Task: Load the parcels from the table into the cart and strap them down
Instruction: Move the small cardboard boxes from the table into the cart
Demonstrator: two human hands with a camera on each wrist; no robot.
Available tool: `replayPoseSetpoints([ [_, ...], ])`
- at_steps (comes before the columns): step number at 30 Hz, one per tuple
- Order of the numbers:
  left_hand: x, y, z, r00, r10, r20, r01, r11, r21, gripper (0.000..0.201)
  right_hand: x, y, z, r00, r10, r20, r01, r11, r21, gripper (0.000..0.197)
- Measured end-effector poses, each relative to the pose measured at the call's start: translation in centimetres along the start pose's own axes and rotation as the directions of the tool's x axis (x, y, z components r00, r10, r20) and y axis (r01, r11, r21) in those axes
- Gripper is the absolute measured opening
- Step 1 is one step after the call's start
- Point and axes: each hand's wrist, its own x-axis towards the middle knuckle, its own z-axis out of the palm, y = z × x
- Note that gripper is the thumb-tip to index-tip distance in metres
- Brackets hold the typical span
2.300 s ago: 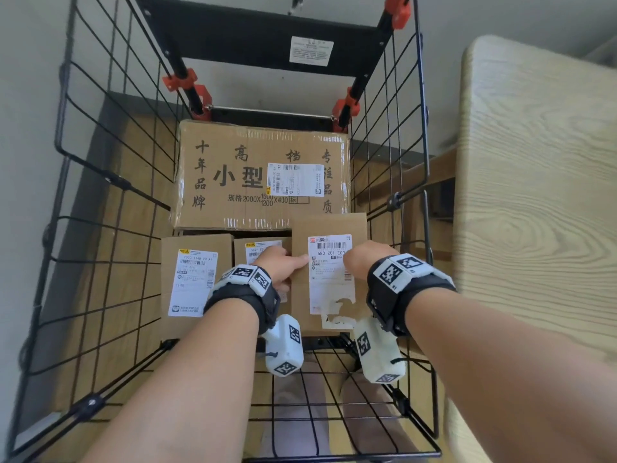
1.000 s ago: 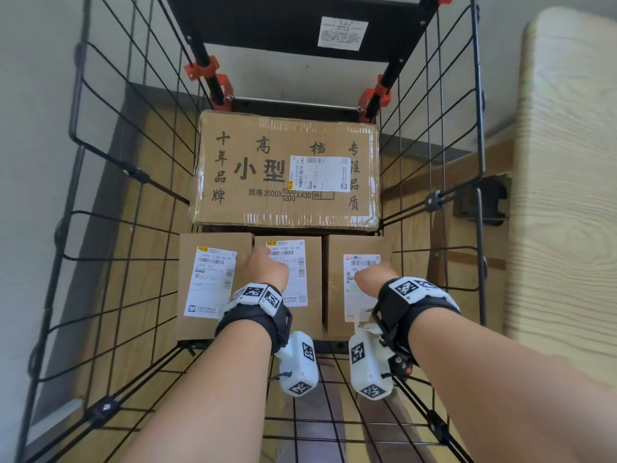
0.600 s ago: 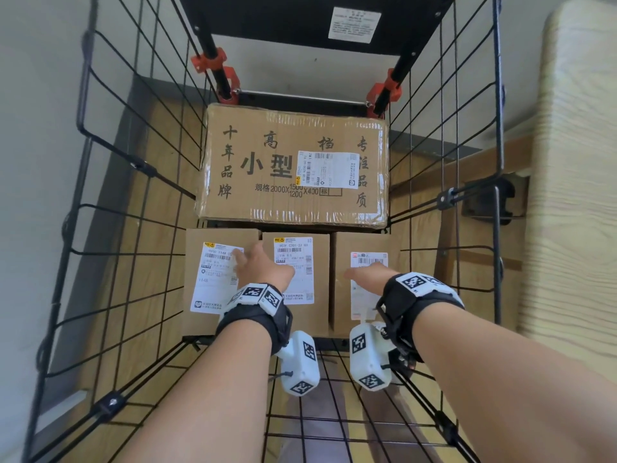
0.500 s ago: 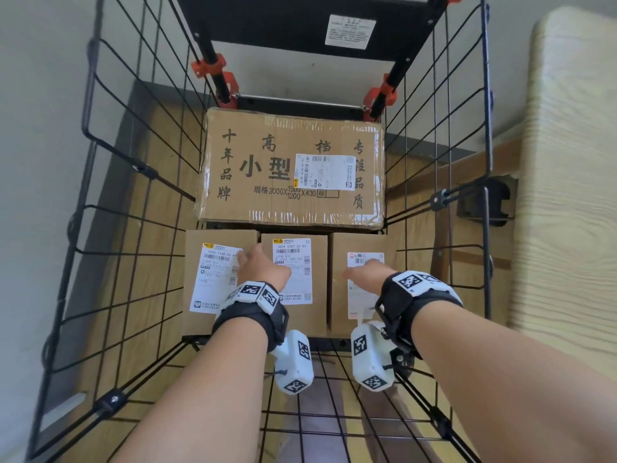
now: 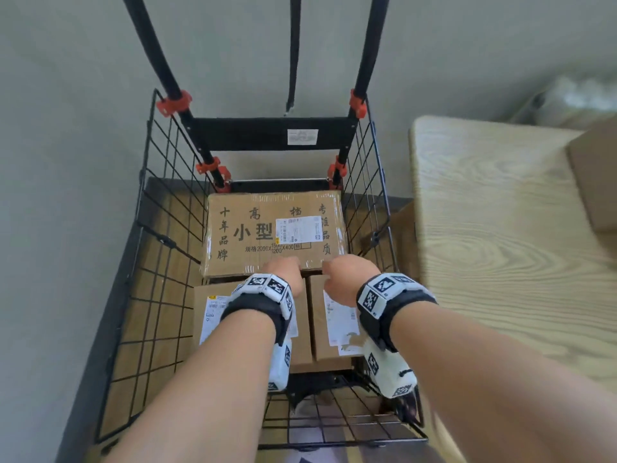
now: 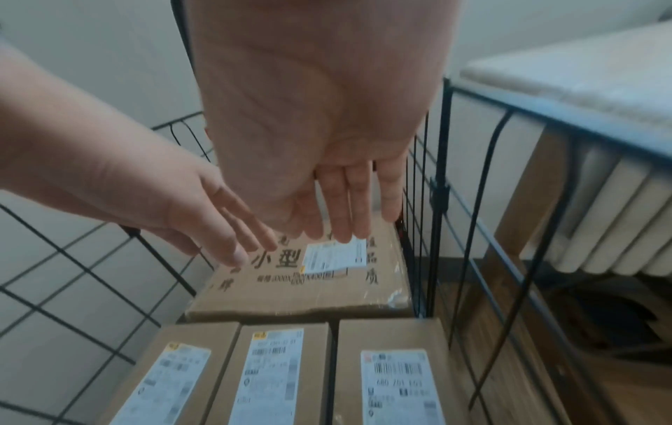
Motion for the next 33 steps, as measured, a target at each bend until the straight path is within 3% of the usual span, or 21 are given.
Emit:
replayPoseSetpoints([
  [7, -4.5, 6.5, -5.4, 0.984, 0.077, -0.16, -0.056, 0.99, 0.13, 0.037, -6.3, 3.2, -5.2, 0.98, -0.004, -0.201, 0.009, 1.0, 0.025, 0.032],
  [13, -8.1, 14.7, -7.2, 0.952, 0.198, -0.232, -0.147, 0.964, 0.219, 0.035, -13.0, 10.3, -6.5, 0.955, 0.065, -0.288, -0.051, 0.997, 0.056, 0.027],
  [24, -13.6, 32.9, -1.5, 0.921, 0.308, -0.237, -0.23, 0.924, 0.306, 0.04, -25.6, 27.2, -1.5, 0.903, 0.276, -0.329, -0.226, 0.957, 0.183, 0.031],
  [33, -17.9, 45.0, 3.1, 0.91, 0.31, -0.275, -0.266, 0.946, 0.186, 0.037, -32.7, 38.7, 1.5, 0.834, 0.43, -0.345, -0.277, 0.868, 0.412, 0.031],
])
